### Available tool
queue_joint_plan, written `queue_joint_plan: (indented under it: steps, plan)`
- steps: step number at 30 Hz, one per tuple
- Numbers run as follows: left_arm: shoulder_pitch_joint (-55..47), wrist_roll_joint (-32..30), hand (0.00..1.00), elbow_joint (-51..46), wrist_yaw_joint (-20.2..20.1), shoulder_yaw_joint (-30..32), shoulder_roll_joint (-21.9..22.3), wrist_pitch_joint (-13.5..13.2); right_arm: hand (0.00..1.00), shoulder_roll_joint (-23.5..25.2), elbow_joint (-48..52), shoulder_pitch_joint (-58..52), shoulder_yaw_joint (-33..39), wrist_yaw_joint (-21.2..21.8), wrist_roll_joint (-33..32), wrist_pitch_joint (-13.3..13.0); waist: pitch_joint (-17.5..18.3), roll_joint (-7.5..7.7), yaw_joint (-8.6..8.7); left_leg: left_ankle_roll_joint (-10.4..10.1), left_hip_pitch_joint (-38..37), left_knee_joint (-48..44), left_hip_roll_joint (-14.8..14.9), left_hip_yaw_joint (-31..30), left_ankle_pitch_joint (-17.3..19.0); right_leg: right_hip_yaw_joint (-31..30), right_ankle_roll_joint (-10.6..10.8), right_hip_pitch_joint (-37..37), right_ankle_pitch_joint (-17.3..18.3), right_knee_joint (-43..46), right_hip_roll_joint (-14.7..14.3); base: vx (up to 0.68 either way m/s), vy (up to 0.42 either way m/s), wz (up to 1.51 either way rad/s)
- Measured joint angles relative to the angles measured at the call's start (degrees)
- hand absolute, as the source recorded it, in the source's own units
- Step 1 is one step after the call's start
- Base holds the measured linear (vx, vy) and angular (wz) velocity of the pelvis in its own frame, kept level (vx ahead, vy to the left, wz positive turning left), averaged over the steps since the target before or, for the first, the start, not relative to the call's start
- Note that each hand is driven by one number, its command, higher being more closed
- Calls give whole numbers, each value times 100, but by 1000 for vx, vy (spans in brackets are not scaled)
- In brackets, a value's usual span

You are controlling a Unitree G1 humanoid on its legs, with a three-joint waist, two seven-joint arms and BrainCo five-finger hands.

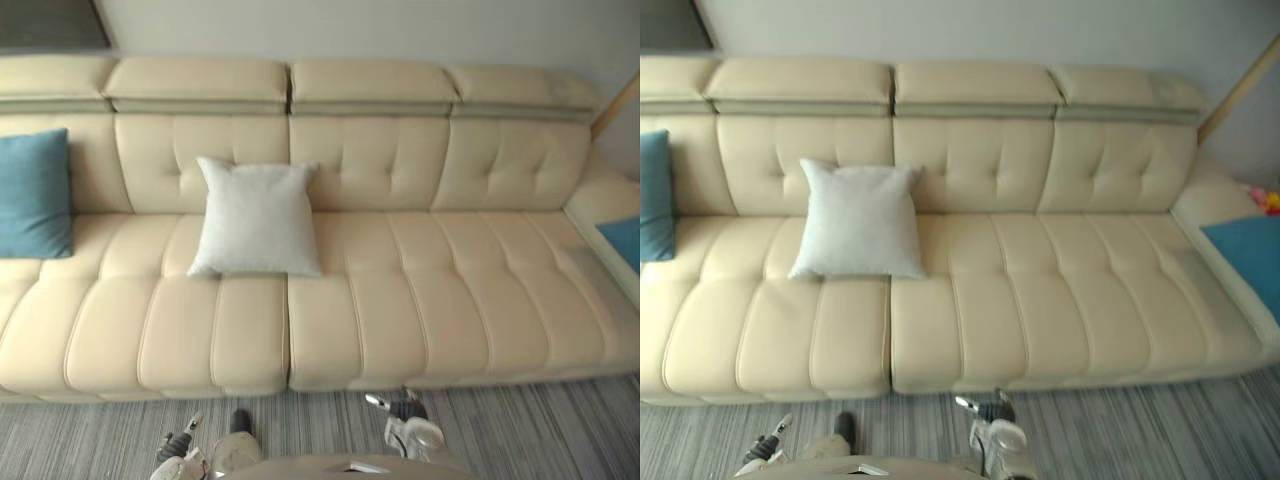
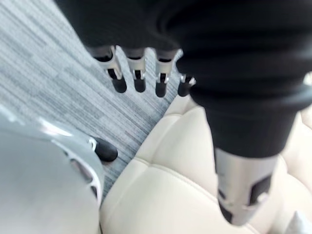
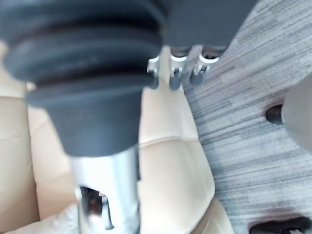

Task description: Pick up cushions and gather them together orderly.

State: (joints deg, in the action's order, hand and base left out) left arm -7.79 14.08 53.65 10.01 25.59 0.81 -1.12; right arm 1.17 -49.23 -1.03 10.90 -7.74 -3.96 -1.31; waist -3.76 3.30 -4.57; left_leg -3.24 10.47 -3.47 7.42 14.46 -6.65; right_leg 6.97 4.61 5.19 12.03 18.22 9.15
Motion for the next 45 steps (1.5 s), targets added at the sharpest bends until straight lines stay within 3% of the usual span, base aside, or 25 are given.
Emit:
queue_joint_plan:
  steps: [1, 3, 6, 8, 9, 10, 13, 14, 16, 19, 23, 25, 26, 27, 29, 31, 33, 35, 36, 37, 38, 39, 40, 41, 45]
  plan:
    - [77, 35, 0, 23, 8, -156, -5, 0, 0, -38, -42, 79, 2, -2, -1, 2, -133, -90, 2, -22, 7, -8, 59, -33, -15, 17, 122, -187, -119, -450, -112, -145, -12, -8]
    - [92, 46, 0, 42, 1, -332, 47, -5, 0, -79, -45, 89, 2, -39, -7, -3, -254, -319, -9, -85, -28, 42, 201, -35, -59, 19, 62, -326, -358, -815, -289, -224, 1, -11]
    - [82, 26, 0, 47, 9, -520, 80, -4, 0, -143, -48, -64, 30, -46, -7, 5, -236, -427, 85, -157, -145, 286, 239, -48, -120, 16, 15, -289, -429, -795, -356, -165, -12, -7]
    - [144, 18, 0, 26, -17, -640, 16, -6, 0, -137, -40, -117, 152, -106, -10, 9, -286, -290, 155, -297, -98, 99, 200, -151, 95, -35, -44, -250, -501, -838, -248, -85, 35, -27]
    - [151, 20, 0, -35, -32, -611, 3, -10, 0, -146, -36, -166, 258, -120, -11, 7, -298, -272, 135, -133, 26, -580, 160, -324, 209, -227, -34, -192, -533, -815, -223, -30, 88, -88]
    - [143, -28, 0, -29, -35, -571, 44, -9, 0, -166, -20, -165, 379, -123, -16, -4, -288, -280, 145, -74, 17, -1175, 98, -511, 776, -524, 3, -142, -561, -783, -229, -26, 90, -113]
    - [113, -90, 0, -21, -55, -525, 139, -7, 0, -119, -2, -297, 413, -109, -18, 5, -238, -226, 153, -233, -127, -1529, -229, -860, 1519, -1342, -47, -38, -635, -893, -298, -35, 156, -132]
    - [110, -90, 0, -19, -56, -528, 128, -9, 0, -119, -24, -337, 469, -108, -18, 7, -193, -264, 142, -211, -163, -1515, -306, -920, 1611, -1516, -105, 12, -673, -939, -300, -26, 163, -138]
    - [100, -201, 0, -15, -81, -548, 11, -1, 0, 53, -62, -393, 584, -102, -26, 35, -111, -136, 300, -108, -140, -1433, -387, -680, 1682, -1825, -361, 241, -843, -1145, -275, -10, 178, -109]
    - [144, -320, 0, -5, -90, -567, -82, 3, 0, 127, -100, -466, 613, -102, -27, 50, -66, 25, 338, -44, -192, -1430, -371, -403, 1743, -2054, -263, 326, -1192, -1260, -281, 30, 87, -69]
    - [171, -525, 0, 127, -106, -609, -72, 12, 0, 118, -103, -335, 511, -95, -20, 49, -69, -40, 229, -45, -502, -1391, -110, 315, 1913, -2169, -180, 515, -1903, -1387, -673, 55, 9, -135]
    - [230, -590, 0, 196, -170, -666, -58, 17, 0, 119, -115, -139, 413, -73, -17, 31, -80, -149, 231, 54, -627, -1251, 122, 913, 1822, -1559, -507, 603, -2476, -1844, -835, 41, -34, -152]
    - [232, -607, 0, 201, -175, -688, -57, 18, 0, 107, -127, -101, 389, -66, -15, 38, -100, -178, 235, 71, -688, -1199, 195, 1152, 1793, -1187, -648, 618, -2416, -1860, -840, 72, -99, -157]
    - [226, -655, 0, 218, -172, -775, -55, 31, 0, 76, -128, -93, 393, -32, -14, 42, -122, -221, 228, 29, -883, -1084, 223, 1594, 1756, 214, -831, 674, -1836, -1513, -714, 70, -95, -144]
    - [228, -706, 0, 232, -198, -944, -29, 56, 0, -60, -175, -111, 395, -31, -12, 41, -209, -363, 286, -14, -1194, -1010, 238, 1879, 1730, 1346, -833, 590, -1683, -1331, -504, 96, -72, -126]
    - [242, -752, 0, 273, -214, -1072, -47, 61, 0, -279, -277, -93, 390, -27, -6, 30, -233, -534, 375, -117, -1380, -793, 191, 1615, 1683, 1200, -777, 533, -1668, -1366, -664, 105, -127, -80]
    - [231, -753, 0, 334, -218, -1206, -12, 77, 0, -409, -493, -73, 407, -27, -9, 51, -246, -630, 304, -263, -1594, -500, 235, 1386, 1772, 791, -678, 541, -1609, -1497, -935, 54, -66, -87]
    - [252, -756, 0, 330, -219, -1212, -9, 98, 0, -395, -546, -67, 512, -27, -12, 51, -237, -648, 330, -223, -1658, -542, 356, 1470, 1945, 808, -613, 569, -1402, -1457, -1153, 50, -81, -79]
    - [177, -771, 0, 324, -218, -1228, 73, 99, 0, -467, -489, -14, 546, -26, -14, 52, -228, -815, 288, -301, -1615, -936, 731, 1609, 2248, 933, -1029, 777, -879, -541, -1212, 130, -84, -64]
    - [176, -754, 0, 226, -222, -1192, 21, 96, 0, -412, -327, -137, 545, -30, -19, 41, -344, -595, 388, -291, -1595, -1700, 807, 1589, 2416, 896, -839, 711, -318, 139, -991, 188, -90, -60]
    - [226, -762, 0, 181, -217, -1187, -35, 104, 0, -403, -376, -157, 536, -31, -20, 53, -447, -659, 374, -235, -1441, -2477, 1050, 1380, 2445, 800, -827, 700, -170, 356, -1102, 143, -134, -29]
    - [211, -757, 0, 99, -255, -1209, -62, 100, 0, -384, -362, -176, 520, -36, -23, 60, -461, -652, 336, 52, -1139, -3218, 1175, 1134, 2241, 652, -876, 631, -164, 287, -1178, 152, -210, -85]
    - [209, -752, 0, -21, -272, -1215, -25, 93, 0, -414, -324, -205, 515, -40, -22, 54, -411, -509, 240, 121, -506, -4266, 1129, 514, 2020, 298, -895, 415, -230, 43, -1256, 183, -178, -100]
    - [209, -748, 0, -41, -270, -1223, -9, 90, 0, -439, -355, -159, 527, -51, -22, 53, -417, -553, 232, 32, -307, -4371, 969, 327, 2184, 109, -920, 344, -243, -60, -1260, 223, -61, -125]
    - [198, -742, 0, -203, -264, -1332, 120, 11, 0, -449, -554, -46, 546, -55, -26, 153, -456, -725, 56, 121, 595, -3095, 137, -68, 2317, -678, -1003, -94, -291, -602, -1257, 240, 98, -100]
